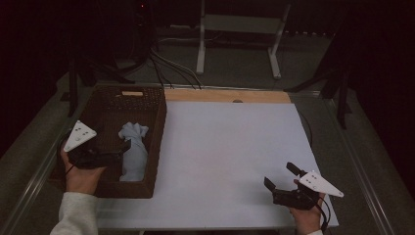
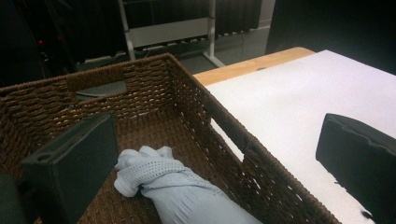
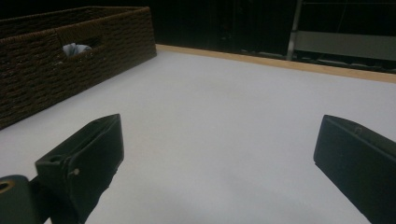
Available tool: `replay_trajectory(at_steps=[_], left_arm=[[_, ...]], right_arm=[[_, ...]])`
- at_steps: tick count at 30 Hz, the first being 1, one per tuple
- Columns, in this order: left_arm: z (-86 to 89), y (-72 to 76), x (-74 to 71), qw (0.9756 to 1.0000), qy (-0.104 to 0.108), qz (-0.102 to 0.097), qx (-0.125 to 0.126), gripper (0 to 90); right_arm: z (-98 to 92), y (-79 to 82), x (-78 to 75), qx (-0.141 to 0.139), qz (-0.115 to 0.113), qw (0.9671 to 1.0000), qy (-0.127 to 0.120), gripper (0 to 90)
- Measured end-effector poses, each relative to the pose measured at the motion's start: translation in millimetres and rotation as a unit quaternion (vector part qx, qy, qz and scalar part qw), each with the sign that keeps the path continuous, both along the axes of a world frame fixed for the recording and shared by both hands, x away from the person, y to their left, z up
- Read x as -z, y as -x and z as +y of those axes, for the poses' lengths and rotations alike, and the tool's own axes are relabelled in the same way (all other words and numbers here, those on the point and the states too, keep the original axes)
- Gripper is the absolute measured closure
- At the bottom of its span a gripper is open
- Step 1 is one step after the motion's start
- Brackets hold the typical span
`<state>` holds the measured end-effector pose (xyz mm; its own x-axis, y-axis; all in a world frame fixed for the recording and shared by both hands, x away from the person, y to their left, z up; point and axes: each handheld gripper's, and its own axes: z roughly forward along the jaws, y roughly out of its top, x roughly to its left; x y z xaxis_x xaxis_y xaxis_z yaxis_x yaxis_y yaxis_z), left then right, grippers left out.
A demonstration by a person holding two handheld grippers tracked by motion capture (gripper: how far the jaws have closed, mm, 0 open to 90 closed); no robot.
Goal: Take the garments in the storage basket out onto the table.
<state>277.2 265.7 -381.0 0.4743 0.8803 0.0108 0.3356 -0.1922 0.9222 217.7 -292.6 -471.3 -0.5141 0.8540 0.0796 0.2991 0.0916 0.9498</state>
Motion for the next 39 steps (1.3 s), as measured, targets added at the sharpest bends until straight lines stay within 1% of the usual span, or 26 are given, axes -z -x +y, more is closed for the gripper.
replay_trajectory(at_steps=[15,19,23,24,25,26,27,28,29,30,31,32,33,34,35,39], left_arm=[[1.2,-15.9,0.1,0.9998,-0.006,0.016,-0.002,0.2],[2.2,-20.8,2.0,0.9997,-0.005,0.023,-0.004,0.1],[2.9,-25.9,5.3,0.9995,-0.009,0.030,-0.008,0.1],[3.3,-28.8,7.5,0.9993,-0.011,0.034,-0.009,0.2],[3.3,-28.8,7.5,0.9993,-0.011,0.034,-0.009,0.2],[3.8,-32.1,10.0,0.9991,-0.013,0.040,-0.009,0.2],[3.8,-32.1,10.0,0.9991,-0.013,0.040,-0.009,0.2],[4.2,-35.2,12.6,0.9988,-0.013,0.047,-0.008,0.2],[4.2,-35.2,12.6,0.9988,-0.013,0.047,-0.008,0.2],[4.6,-37.8,14.6,0.9984,-0.015,0.053,-0.008,0.2],[4.6,-37.8,14.6,0.9984,-0.015,0.053,-0.008,0.2],[4.5,-40.0,16.2,0.9982,-0.017,0.058,-0.007,0.2],[4.5,-40.0,16.2,0.9982,-0.017,0.058,-0.007,0.2],[4.3,-42.2,17.3,0.9978,-0.019,0.063,-0.005,0.2],[4.3,-42.2,17.3,0.9978,-0.019,0.063,-0.005,0.2],[3.9,-47.2,20.3,0.9970,-0.025,0.073,-0.005,0.2]], right_arm=[[0.0,-0.1,0.1,0.000,0.000,1.0000,0.000,1.9],[-0.2,-0.1,0.0,0.001,0.000,1.0000,-0.001,1.9],[-0.3,-0.1,0.0,0.001,0.000,1.0000,-0.002,1.9],[-0.5,-0.1,0.0,0.001,-0.001,1.0000,-0.001,1.9],[-0.5,-0.1,0.0,0.001,-0.001,1.0000,-0.001,1.9],[-0.6,-0.2,0.0,0.001,-0.001,1.0000,-0.002,1.9],[-0.6,-0.2,0.0,0.001,-0.001,1.0000,-0.002,1.9],[-0.6,-0.3,0.1,0.001,0.000,1.0000,-0.002,1.9],[-0.6,-0.3,0.1,0.001,0.000,1.0000,-0.002,1.9],[-0.6,-0.5,0.2,0.001,0.000,1.0000,-0.002,1.9],[-0.6,-0.5,0.2,0.001,0.000,1.0000,-0.002,1.9],[-0.5,-0.5,0.3,0.001,0.000,1.0000,-0.002,1.9],[-0.4,-0.6,0.3,0.001,0.000,1.0000,-0.002,1.9],[-0.3,-0.6,0.3,0.001,0.000,1.0000,-0.002,1.9],[-0.3,-0.6,0.3,0.001,0.000,1.0000,-0.002,1.9],[-0.2,-0.7,0.5,0.001,0.001,1.0000,-0.002,1.9]])
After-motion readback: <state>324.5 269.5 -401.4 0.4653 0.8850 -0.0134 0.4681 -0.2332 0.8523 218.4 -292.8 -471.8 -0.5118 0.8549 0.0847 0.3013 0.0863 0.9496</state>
